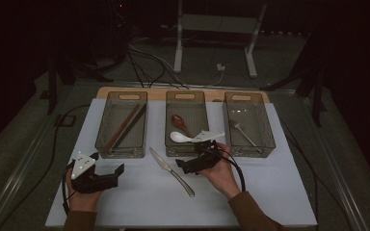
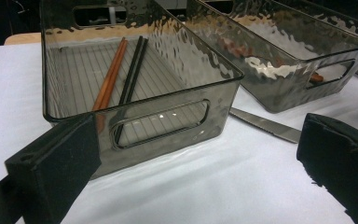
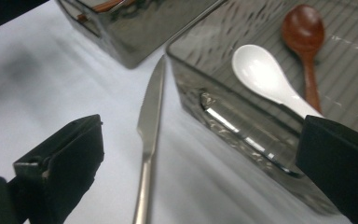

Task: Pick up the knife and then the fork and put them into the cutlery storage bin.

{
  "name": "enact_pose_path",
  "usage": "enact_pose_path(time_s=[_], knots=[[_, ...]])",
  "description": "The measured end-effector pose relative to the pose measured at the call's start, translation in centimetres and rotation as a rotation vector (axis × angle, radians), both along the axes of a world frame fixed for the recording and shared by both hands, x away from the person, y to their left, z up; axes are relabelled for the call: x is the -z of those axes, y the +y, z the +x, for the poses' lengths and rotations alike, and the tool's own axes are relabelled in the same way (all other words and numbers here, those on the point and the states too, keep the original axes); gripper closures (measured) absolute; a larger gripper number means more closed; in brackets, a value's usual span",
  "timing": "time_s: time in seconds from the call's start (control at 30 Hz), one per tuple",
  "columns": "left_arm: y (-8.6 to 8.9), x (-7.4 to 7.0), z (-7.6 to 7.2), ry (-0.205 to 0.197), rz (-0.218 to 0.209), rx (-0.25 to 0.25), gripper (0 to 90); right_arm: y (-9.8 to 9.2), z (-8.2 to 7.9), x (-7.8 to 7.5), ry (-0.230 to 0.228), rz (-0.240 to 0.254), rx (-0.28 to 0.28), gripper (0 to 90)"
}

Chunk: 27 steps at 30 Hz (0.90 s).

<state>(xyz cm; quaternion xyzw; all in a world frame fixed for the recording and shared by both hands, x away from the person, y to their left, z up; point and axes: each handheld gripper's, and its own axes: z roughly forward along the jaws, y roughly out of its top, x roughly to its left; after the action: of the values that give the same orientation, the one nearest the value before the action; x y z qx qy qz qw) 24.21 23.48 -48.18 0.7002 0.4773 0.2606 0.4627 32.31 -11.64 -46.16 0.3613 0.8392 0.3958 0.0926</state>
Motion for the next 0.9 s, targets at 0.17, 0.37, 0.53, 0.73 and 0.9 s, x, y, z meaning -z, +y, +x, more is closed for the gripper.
enact_pose_path(time_s=[0.17, 0.37, 0.53, 0.73, 0.9], knots=[[0.0, 0.0, 0.0, 0.001, 0.001, 0.0, 0.6, 1.0, -0.6, 0.4, 0.006, -0.018, -0.027, 1.1], [0.0, 0.0, 0.0, 0.001, 0.002, 0.0, 0.6, 2.1, -1.0, 1.1, 0.014, -0.048, -0.053, 1.1], [0.0, 0.0, 0.0, 0.001, 0.001, 0.0, 0.6, 2.9, -1.2, 1.6, 0.022, -0.072, -0.065, 1.3], [0.0, 0.0, 0.0, 0.005, 0.001, -0.003, 0.6, 3.7, -1.2, 2.4, 0.036, -0.089, -0.073, 1.3], [0.0, 0.0, 0.0, 0.003, 0.002, -0.003, 0.6, 4.3, -1.1, 3.1, 0.048, -0.107, -0.078, 1.4]])
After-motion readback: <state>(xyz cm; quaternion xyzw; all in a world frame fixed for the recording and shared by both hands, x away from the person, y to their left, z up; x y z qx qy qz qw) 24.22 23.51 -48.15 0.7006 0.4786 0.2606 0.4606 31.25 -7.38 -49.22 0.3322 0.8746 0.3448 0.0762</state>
